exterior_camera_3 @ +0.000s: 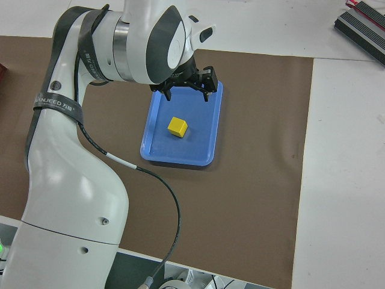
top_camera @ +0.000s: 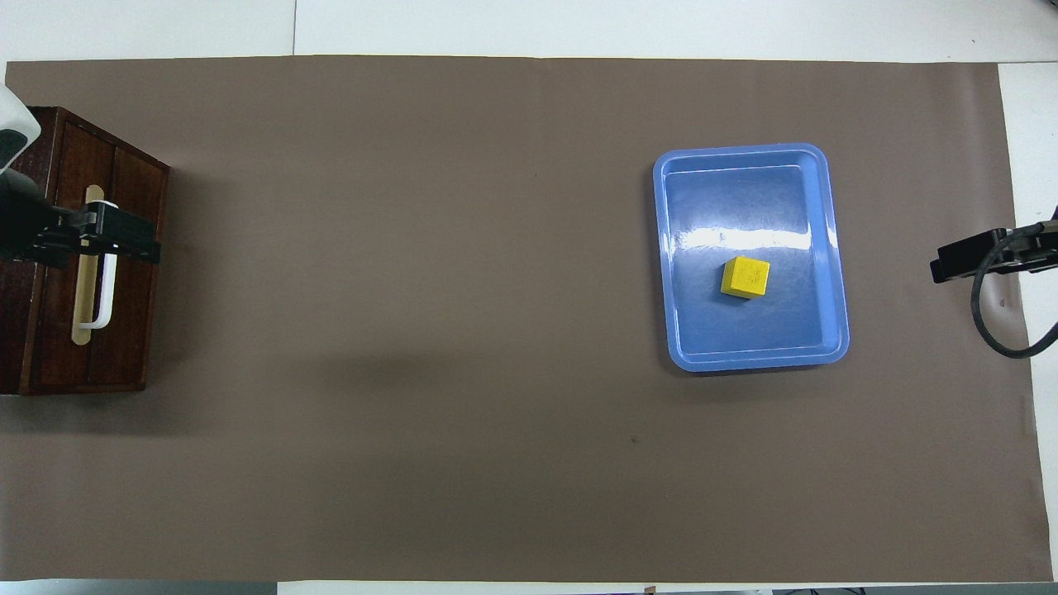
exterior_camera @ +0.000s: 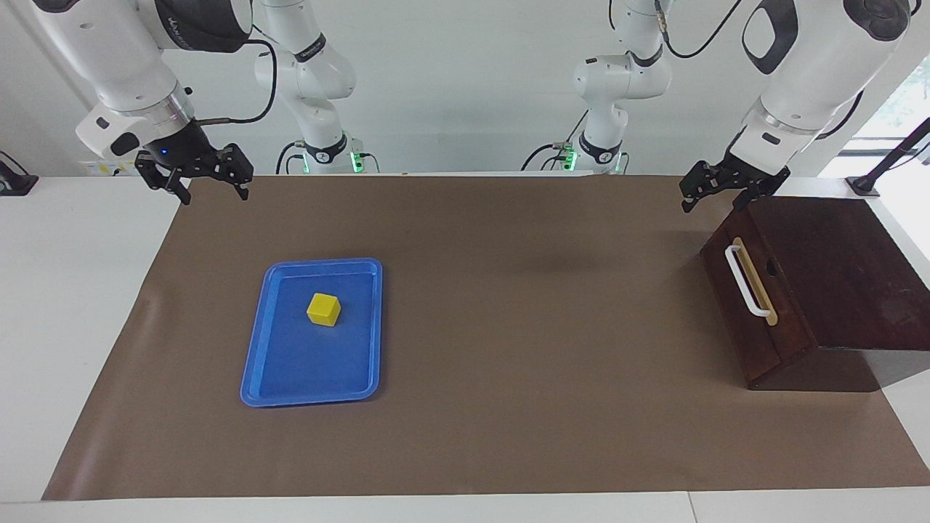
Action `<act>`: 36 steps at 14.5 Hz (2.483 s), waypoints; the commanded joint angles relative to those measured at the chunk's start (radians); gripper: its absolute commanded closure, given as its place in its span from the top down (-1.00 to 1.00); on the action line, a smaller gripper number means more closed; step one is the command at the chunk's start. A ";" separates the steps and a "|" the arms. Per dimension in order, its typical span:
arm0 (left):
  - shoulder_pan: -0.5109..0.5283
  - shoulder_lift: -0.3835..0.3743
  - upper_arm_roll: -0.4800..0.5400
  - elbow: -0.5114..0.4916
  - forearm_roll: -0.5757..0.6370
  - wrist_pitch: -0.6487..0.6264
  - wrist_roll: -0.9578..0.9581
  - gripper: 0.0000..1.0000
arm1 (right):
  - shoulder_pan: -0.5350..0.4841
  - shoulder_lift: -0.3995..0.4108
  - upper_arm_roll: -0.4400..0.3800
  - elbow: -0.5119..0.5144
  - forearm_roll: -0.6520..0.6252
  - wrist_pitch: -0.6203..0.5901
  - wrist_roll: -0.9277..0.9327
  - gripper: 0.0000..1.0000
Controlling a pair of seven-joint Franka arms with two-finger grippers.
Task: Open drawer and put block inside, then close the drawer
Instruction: 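Grip the white drawer handle with the left gripper, then pull the drawer out with the left gripper while the right gripper advances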
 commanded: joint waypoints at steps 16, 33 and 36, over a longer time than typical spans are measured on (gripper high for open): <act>-0.023 -0.058 0.010 -0.184 0.190 0.217 0.008 1.00 | -0.017 -0.020 0.008 -0.030 -0.026 -0.002 0.111 1.00; 0.055 0.100 0.010 -0.522 0.566 0.805 -0.051 1.00 | -0.109 0.132 0.005 -0.277 0.398 0.209 1.036 1.00; -0.005 0.140 0.010 -0.513 0.566 0.810 -0.150 1.00 | -0.109 0.157 0.005 -0.336 0.483 0.285 1.082 1.00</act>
